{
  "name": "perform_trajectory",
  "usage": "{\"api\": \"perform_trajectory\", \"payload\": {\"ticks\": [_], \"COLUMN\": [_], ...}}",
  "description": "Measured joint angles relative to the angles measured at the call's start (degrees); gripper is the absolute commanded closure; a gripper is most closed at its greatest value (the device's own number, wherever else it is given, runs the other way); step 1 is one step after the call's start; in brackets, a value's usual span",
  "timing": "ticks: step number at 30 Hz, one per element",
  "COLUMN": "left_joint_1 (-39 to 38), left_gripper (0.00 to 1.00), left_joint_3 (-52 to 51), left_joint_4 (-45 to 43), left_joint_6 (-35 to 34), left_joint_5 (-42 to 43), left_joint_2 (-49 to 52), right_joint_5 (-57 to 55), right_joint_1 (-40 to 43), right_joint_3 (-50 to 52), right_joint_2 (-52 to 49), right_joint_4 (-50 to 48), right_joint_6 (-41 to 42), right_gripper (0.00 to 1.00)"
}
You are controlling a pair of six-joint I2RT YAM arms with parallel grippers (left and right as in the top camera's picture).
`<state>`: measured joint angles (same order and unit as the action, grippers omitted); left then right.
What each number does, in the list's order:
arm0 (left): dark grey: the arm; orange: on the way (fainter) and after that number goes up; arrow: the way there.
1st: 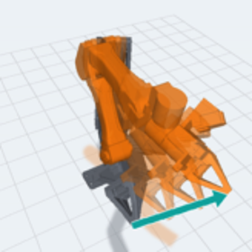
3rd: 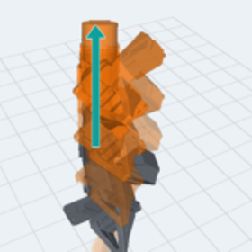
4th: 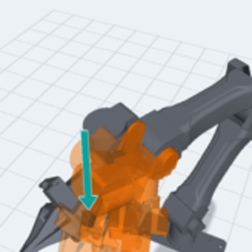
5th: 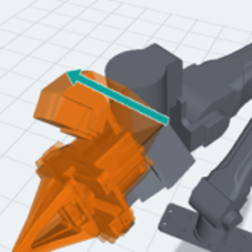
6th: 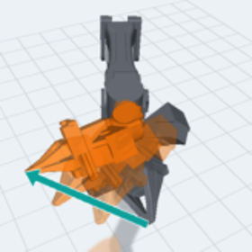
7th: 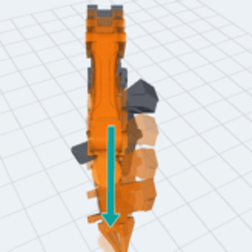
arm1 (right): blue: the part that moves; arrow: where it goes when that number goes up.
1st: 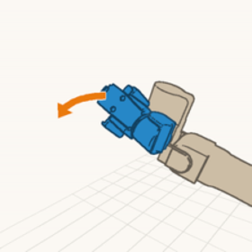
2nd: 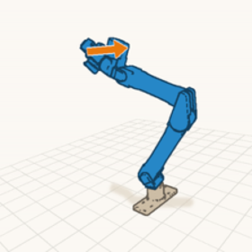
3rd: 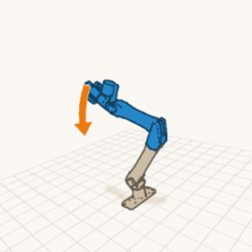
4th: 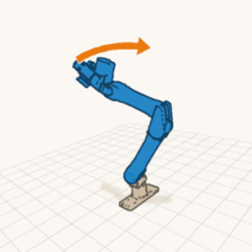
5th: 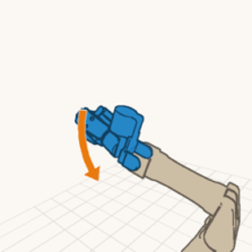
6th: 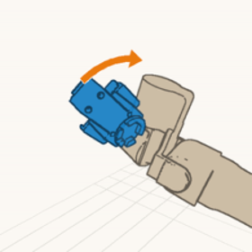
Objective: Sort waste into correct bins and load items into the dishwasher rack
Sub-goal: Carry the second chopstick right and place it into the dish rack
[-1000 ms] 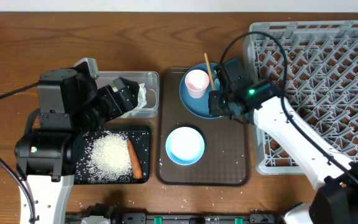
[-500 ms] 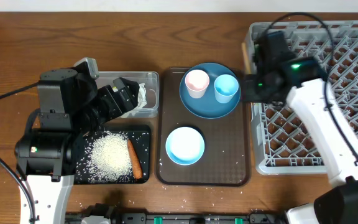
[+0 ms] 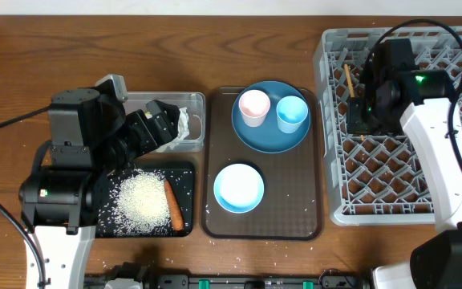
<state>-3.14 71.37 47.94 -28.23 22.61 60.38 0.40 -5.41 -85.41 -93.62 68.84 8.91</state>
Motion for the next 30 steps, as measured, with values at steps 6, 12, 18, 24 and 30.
{"api": "perform_trajectory", "payload": {"ticks": [6,12,18,24,30], "left_joint_1": [0.0,0.0,0.0,0.0,0.0], "left_gripper": [0.06,0.06,0.06,0.06,0.06], "left_joint_3": [0.0,0.0,0.0,0.0,0.0], "left_joint_4": [0.0,0.0,0.0,0.0,0.0], "left_joint_6": [0.0,0.0,0.0,0.0,0.0], "left_joint_5": [0.0,0.0,0.0,0.0,0.0], "left_joint_2": [0.0,0.0,0.0,0.0,0.0], "right_joint_5": [0.0,0.0,0.0,0.0,0.0], "right_joint_1": [0.0,0.0,0.0,0.0,0.0], "right_joint_3": [2.1,4.7,5.0,5.0,5.0], "right_joint_2": [0.0,0.0,0.0,0.0,0.0], "right_joint_4": [-2.0,-3.3,-3.4,-3.4,-3.6], "right_joint_6": [-0.5,-0.5,-0.5,-0.5,-0.5], "right_gripper": [0.99,0.99,0.99,0.99,0.99]}}
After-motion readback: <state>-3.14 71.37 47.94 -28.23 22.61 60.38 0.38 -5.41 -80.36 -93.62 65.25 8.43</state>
